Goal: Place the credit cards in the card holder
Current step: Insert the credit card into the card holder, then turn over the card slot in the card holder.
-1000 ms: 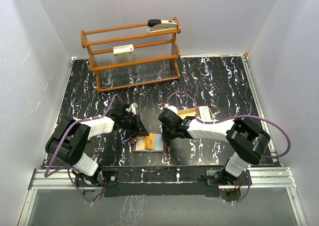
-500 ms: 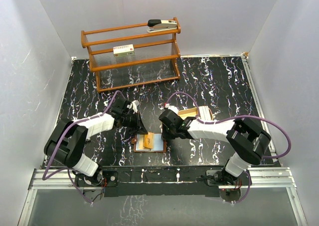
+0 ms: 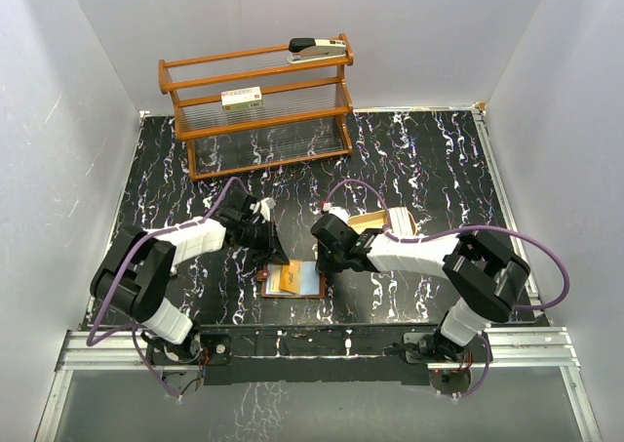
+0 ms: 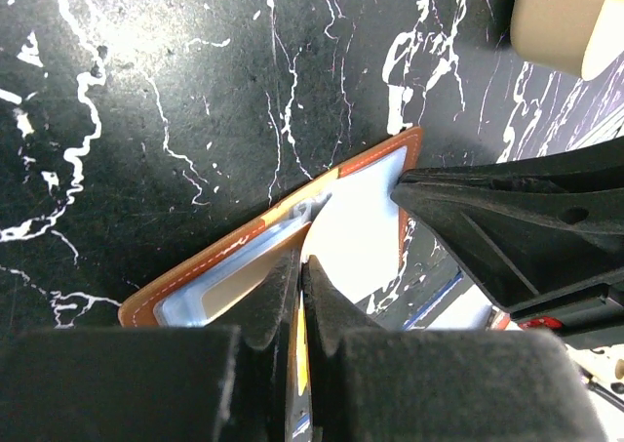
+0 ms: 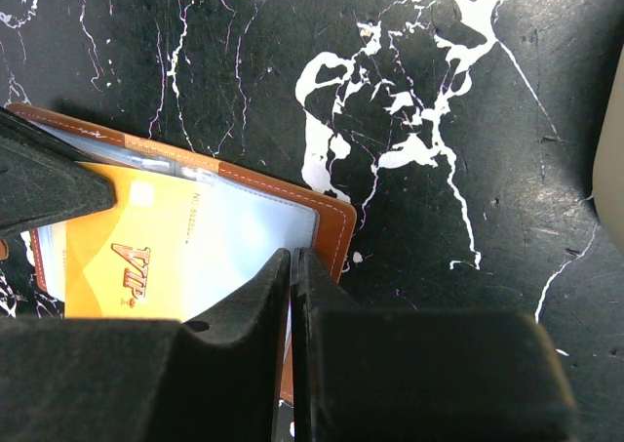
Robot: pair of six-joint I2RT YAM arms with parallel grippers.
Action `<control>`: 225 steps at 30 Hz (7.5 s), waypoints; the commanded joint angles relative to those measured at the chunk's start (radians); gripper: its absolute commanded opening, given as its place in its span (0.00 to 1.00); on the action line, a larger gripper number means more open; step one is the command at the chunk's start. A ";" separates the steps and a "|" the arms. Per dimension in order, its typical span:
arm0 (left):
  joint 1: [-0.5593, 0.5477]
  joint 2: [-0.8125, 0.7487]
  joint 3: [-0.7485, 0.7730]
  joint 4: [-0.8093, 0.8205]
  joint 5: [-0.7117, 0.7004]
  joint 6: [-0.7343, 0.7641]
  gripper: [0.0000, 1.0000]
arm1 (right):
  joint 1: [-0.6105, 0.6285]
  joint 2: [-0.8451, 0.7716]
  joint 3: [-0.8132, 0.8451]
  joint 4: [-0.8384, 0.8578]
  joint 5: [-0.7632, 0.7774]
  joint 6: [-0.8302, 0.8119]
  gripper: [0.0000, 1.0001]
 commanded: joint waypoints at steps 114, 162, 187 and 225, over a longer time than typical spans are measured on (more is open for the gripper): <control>-0.085 -0.139 -0.257 0.274 0.009 -0.374 0.52 | 0.042 -0.137 -0.182 0.116 -0.008 0.140 0.06; -0.191 -0.210 -0.219 0.258 -0.106 -0.437 0.55 | 0.064 -0.225 -0.159 0.060 0.043 0.151 0.14; -0.196 -0.091 -0.186 0.360 -0.079 -0.447 0.57 | 0.065 -0.134 -0.200 0.202 -0.009 0.140 0.05; 0.091 -0.297 -0.122 -0.070 -0.012 -0.276 0.63 | 0.107 0.027 0.149 0.095 -0.063 0.122 0.14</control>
